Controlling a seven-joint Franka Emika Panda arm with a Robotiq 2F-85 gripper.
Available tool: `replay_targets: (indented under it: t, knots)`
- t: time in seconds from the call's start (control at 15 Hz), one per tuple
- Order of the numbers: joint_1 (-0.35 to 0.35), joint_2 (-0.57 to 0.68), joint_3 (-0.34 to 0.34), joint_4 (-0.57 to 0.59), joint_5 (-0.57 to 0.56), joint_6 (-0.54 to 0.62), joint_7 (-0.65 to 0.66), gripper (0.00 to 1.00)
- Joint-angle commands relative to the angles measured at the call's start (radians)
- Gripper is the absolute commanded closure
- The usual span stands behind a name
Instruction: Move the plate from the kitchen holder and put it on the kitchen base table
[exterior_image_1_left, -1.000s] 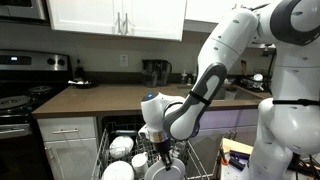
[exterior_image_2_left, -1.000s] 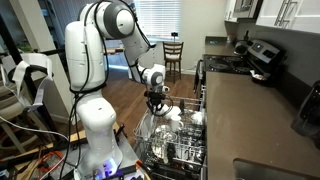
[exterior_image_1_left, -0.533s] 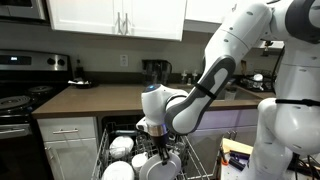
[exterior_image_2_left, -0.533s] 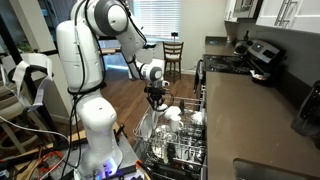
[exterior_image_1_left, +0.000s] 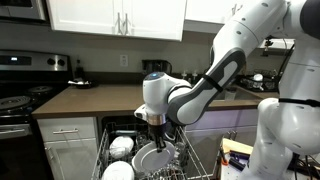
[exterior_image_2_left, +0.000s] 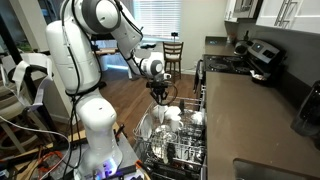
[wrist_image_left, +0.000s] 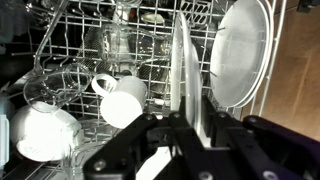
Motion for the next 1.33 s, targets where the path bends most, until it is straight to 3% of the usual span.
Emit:
replay_targets:
  t: [0.0,0.67,1.27]
  knots:
    - [0.003,-0.051,0.001,0.001,-0.075,-0.003,0.073,0.94]
    - [-0.007,-0.099,0.007,-0.009,-0.229,0.046,0.204,0.94]
    - [-0.02,-0.106,0.021,-0.013,-0.526,0.095,0.487,0.94]
